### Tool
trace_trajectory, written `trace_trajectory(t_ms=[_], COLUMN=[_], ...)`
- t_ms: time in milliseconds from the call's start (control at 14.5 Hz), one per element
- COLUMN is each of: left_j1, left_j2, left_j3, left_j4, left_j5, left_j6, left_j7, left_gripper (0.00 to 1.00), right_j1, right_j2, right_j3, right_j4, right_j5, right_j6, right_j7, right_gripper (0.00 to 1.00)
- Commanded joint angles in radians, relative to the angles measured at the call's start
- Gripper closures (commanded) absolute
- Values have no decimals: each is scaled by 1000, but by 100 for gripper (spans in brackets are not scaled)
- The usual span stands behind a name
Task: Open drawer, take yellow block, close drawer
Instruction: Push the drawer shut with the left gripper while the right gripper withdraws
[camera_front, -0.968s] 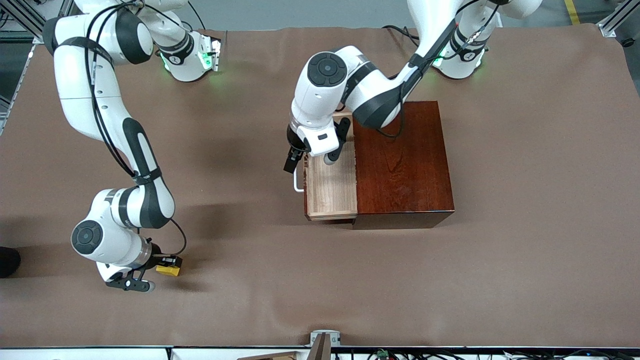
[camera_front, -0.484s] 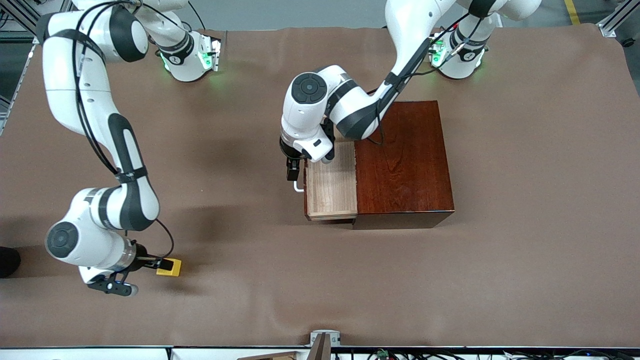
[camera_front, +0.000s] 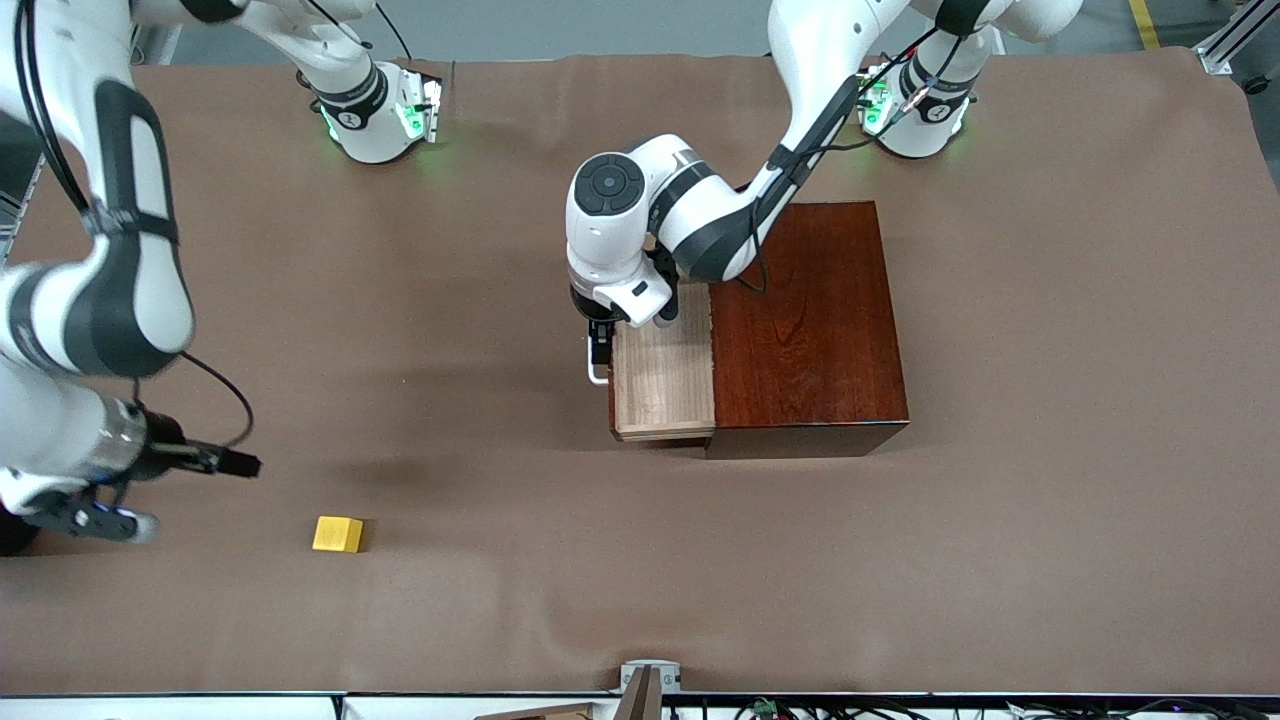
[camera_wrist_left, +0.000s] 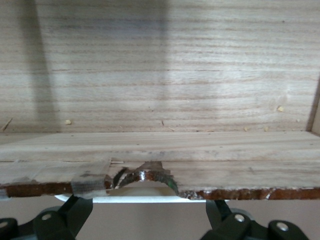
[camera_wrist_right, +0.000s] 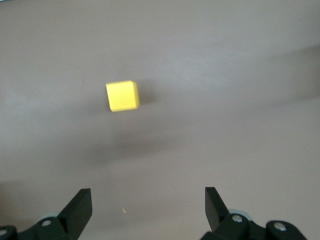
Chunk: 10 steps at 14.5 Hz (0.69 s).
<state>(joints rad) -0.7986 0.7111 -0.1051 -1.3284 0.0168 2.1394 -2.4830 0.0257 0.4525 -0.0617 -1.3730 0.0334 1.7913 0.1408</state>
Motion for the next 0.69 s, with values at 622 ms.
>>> trace_trajectory(t_ms=[622], left_j1=[18], left_j2=[-33], left_j3=[96], left_j4=[3], left_j5=[46], left_j6=[-292], left_j7=[-27], left_gripper=[0], right_j1=[-70], right_j2=[-566], right_j3=[19], right_j4=[-483], right_j5=[-38], right_j6=[-79], right_j7=[-141], right_gripper=[0])
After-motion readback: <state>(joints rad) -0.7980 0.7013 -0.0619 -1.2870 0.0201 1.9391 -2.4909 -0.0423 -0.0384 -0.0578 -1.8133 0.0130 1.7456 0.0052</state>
